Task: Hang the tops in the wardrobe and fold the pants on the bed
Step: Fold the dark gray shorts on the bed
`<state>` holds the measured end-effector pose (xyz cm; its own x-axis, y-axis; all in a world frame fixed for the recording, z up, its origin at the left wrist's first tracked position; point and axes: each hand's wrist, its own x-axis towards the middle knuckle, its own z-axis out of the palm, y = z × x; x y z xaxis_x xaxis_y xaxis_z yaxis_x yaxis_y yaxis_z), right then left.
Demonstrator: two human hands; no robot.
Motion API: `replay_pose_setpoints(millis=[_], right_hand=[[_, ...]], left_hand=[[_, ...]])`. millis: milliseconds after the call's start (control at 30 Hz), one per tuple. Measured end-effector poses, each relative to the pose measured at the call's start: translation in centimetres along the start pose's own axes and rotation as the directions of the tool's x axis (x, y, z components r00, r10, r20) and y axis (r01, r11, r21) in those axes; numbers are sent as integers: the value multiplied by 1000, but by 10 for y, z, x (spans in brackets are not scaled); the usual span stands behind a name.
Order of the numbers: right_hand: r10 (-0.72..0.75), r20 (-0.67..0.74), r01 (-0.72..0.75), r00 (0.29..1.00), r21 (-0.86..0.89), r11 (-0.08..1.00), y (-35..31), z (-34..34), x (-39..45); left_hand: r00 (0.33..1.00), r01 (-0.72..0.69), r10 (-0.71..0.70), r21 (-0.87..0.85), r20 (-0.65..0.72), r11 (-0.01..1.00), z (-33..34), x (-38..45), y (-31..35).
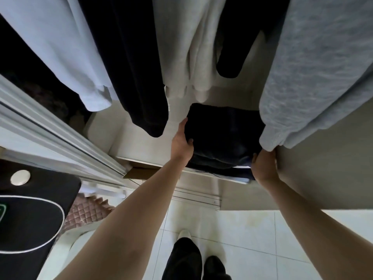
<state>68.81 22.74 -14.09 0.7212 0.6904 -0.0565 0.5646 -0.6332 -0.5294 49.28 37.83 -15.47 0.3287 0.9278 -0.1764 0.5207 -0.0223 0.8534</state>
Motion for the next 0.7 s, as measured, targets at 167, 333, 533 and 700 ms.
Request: replay_pose_setpoints(millis=[167,333,533,700], right_hand=[[-2,88,3,996,-6,1000,-5,-3,-10],[1,104,5,995,-56,998,-10,-12,-21],[-119,103,135,988,-166,977,-16,-21,-43],[-270,173,292,947,-118,949,-18,-31,-71]], left_hand=[[949,133,-170,153,267,979,1,-15,-23],[964,86,-127,178,232,980,-6,-29,-21],[984,42,-74,193,160,980,-15,-53,-6],[988,102,-116,128,102,986,-18,-96,3]])
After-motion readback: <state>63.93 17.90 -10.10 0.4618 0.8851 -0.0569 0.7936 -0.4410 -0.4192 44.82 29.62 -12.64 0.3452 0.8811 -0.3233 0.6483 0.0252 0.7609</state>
